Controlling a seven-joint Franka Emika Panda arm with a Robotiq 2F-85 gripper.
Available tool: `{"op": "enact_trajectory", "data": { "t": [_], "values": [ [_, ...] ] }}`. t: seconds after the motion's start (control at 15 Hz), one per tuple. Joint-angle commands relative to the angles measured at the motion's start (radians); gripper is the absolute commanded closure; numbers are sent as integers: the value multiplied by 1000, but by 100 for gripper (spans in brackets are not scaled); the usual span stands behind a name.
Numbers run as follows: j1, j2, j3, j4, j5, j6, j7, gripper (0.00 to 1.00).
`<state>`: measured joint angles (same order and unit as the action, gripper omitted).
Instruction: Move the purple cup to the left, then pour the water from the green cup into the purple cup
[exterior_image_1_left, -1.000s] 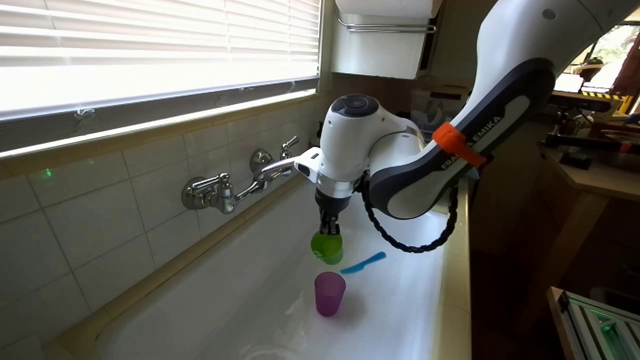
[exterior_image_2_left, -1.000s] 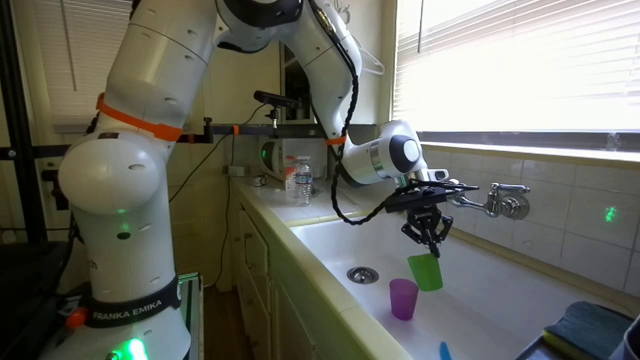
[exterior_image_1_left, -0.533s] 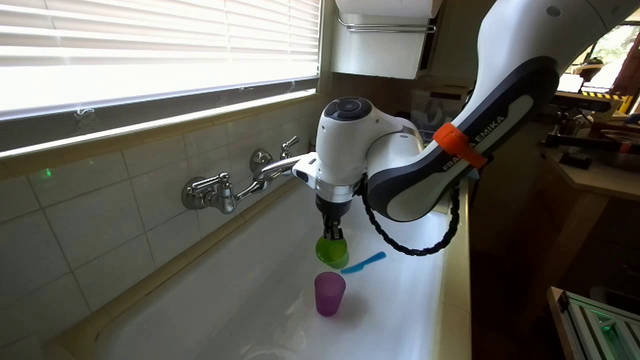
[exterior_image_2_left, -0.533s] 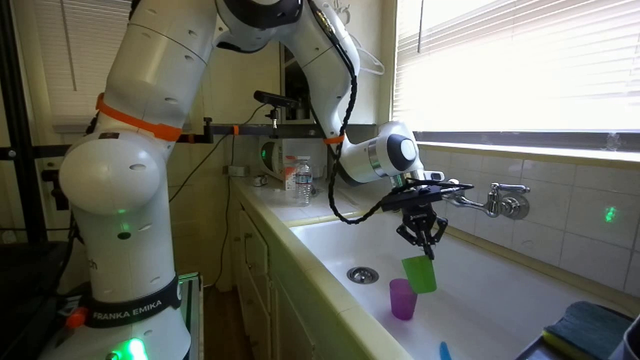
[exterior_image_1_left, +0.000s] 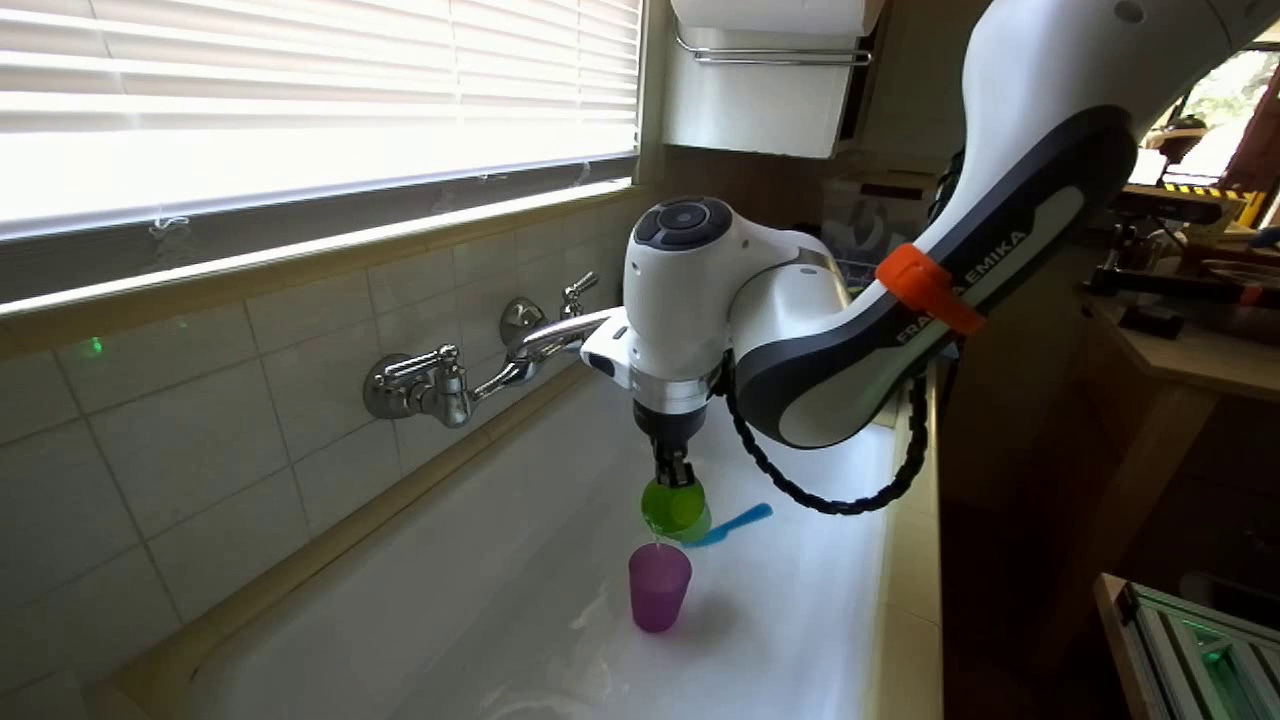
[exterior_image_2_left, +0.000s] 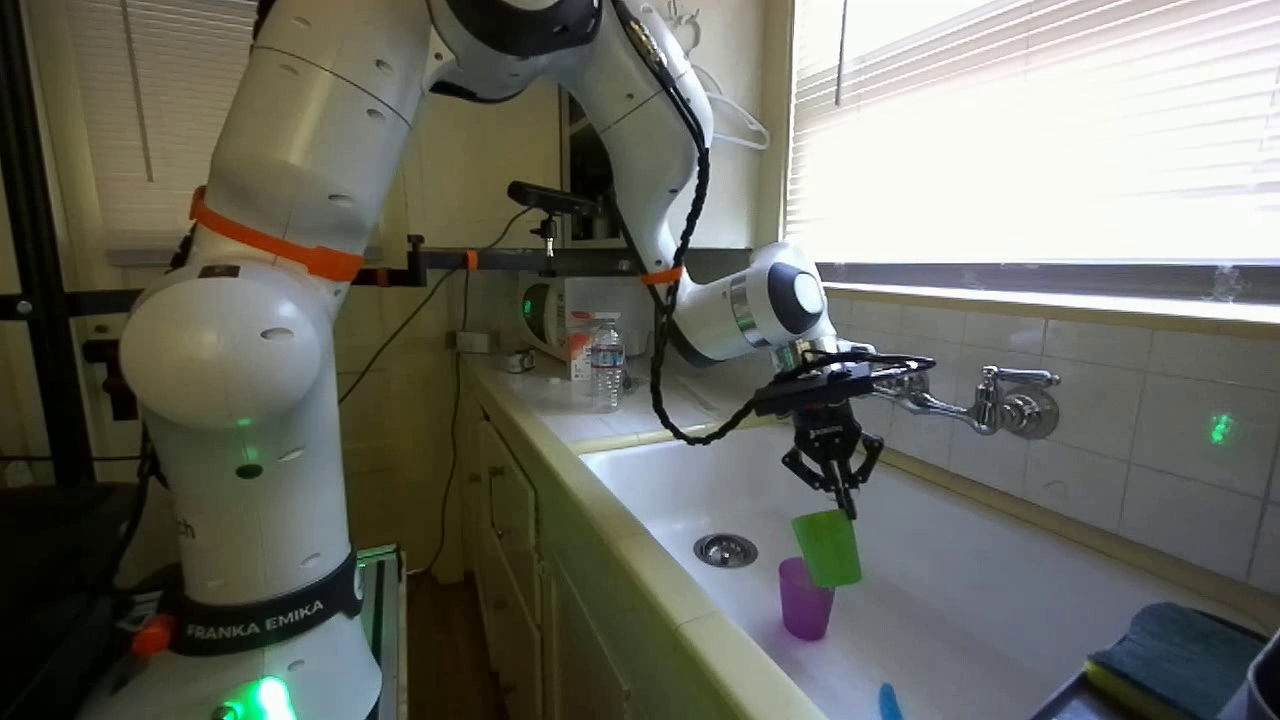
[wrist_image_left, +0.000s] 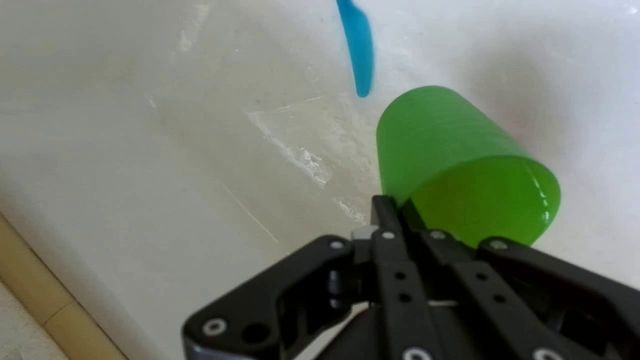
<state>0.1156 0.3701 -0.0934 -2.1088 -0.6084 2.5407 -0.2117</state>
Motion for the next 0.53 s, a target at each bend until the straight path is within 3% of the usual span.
{"op": "enact_trajectory", "data": {
  "t": [0.0, 0.47],
  "values": [
    [1, -14, 20, 4, -34, -50, 14, 99],
    [2, -11, 30, 19, -61, -79, 23, 99]
  ]
}}
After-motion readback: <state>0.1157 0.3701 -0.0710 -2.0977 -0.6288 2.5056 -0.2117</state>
